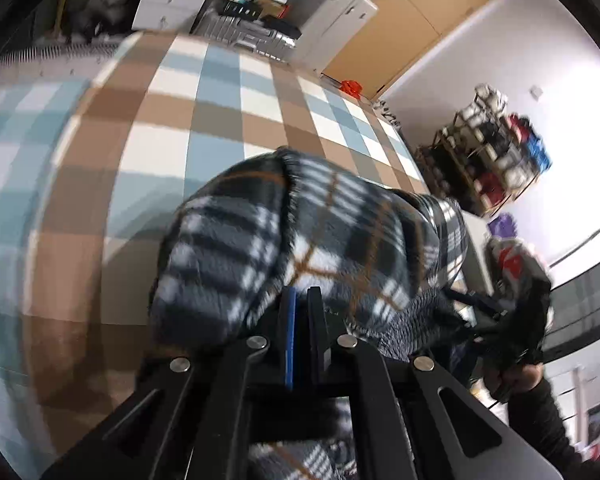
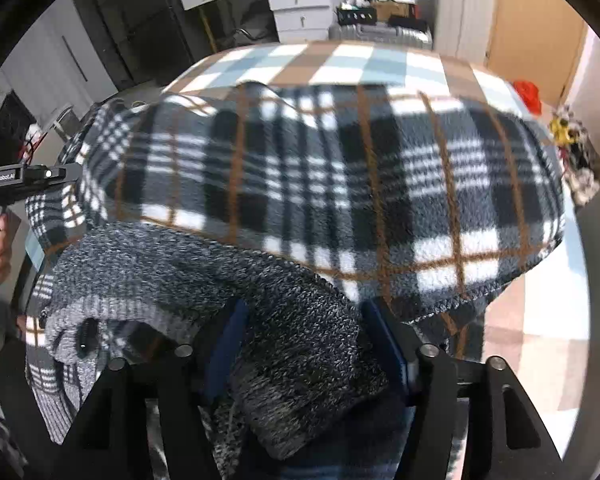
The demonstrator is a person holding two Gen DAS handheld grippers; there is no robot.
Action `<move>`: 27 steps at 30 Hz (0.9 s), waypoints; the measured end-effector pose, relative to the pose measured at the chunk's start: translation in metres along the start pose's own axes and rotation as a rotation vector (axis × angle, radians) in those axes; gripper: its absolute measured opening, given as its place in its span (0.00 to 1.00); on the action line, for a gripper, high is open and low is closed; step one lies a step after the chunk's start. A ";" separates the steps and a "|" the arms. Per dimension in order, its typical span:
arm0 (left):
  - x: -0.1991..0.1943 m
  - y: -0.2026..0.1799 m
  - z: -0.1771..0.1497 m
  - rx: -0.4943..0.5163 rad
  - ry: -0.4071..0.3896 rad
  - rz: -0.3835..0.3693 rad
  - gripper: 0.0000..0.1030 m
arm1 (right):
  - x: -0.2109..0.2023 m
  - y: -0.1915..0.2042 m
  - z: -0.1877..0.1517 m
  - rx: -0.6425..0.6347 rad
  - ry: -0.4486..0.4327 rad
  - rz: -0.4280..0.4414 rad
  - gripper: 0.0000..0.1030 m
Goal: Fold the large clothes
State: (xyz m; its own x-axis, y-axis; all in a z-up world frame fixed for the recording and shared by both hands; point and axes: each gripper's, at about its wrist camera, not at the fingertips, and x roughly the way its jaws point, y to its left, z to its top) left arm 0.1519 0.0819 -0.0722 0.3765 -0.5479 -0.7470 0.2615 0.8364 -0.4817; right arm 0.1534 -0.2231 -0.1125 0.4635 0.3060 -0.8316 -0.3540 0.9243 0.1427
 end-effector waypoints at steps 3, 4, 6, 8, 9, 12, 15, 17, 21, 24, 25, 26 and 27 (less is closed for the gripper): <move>-0.025 -0.018 0.000 0.071 -0.054 0.048 0.34 | -0.021 0.002 0.006 0.027 -0.092 0.047 0.78; -0.032 -0.021 0.001 0.086 -0.066 0.062 0.64 | -0.028 0.004 0.010 0.036 -0.124 0.064 0.81; -0.055 -0.023 0.003 0.094 -0.135 0.097 0.79 | -0.039 0.010 0.015 0.051 -0.179 0.101 0.86; -0.067 -0.016 0.008 0.076 -0.169 0.103 0.79 | -0.043 0.016 0.017 0.063 -0.197 0.123 0.86; -0.069 -0.010 0.010 0.052 -0.152 0.117 0.79 | -0.043 0.020 0.017 0.069 -0.205 0.141 0.86; -0.058 0.010 0.014 -0.036 -0.070 0.148 0.79 | -0.042 0.034 0.011 0.111 -0.234 0.211 0.86; -0.040 0.023 0.018 -0.114 0.000 0.136 0.79 | -0.037 0.044 0.007 0.150 -0.277 0.281 0.86; -0.028 0.027 0.018 -0.123 0.070 0.142 0.79 | -0.034 0.048 0.003 0.151 -0.287 0.304 0.86; -0.022 0.022 0.016 -0.146 0.117 0.125 0.79 | -0.028 0.057 0.000 0.116 -0.264 0.289 0.86; -0.015 0.024 0.015 -0.216 0.120 0.022 0.79 | -0.020 0.060 -0.005 0.107 -0.247 0.293 0.86; -0.013 0.024 0.016 -0.224 0.124 0.005 0.78 | -0.018 0.061 -0.006 0.106 -0.242 0.293 0.86; -0.011 0.023 0.017 -0.229 0.116 0.017 0.74 | -0.018 0.061 -0.007 0.104 -0.238 0.296 0.86; -0.011 0.022 0.018 -0.224 0.107 0.048 0.55 | -0.018 0.064 -0.008 0.097 -0.236 0.304 0.86</move>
State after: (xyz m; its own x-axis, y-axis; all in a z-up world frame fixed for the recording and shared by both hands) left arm 0.1692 0.1063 -0.0668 0.2841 -0.5125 -0.8103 0.0375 0.8504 -0.5248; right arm 0.1157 -0.1719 -0.0931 0.5274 0.6024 -0.5992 -0.4309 0.7974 0.4224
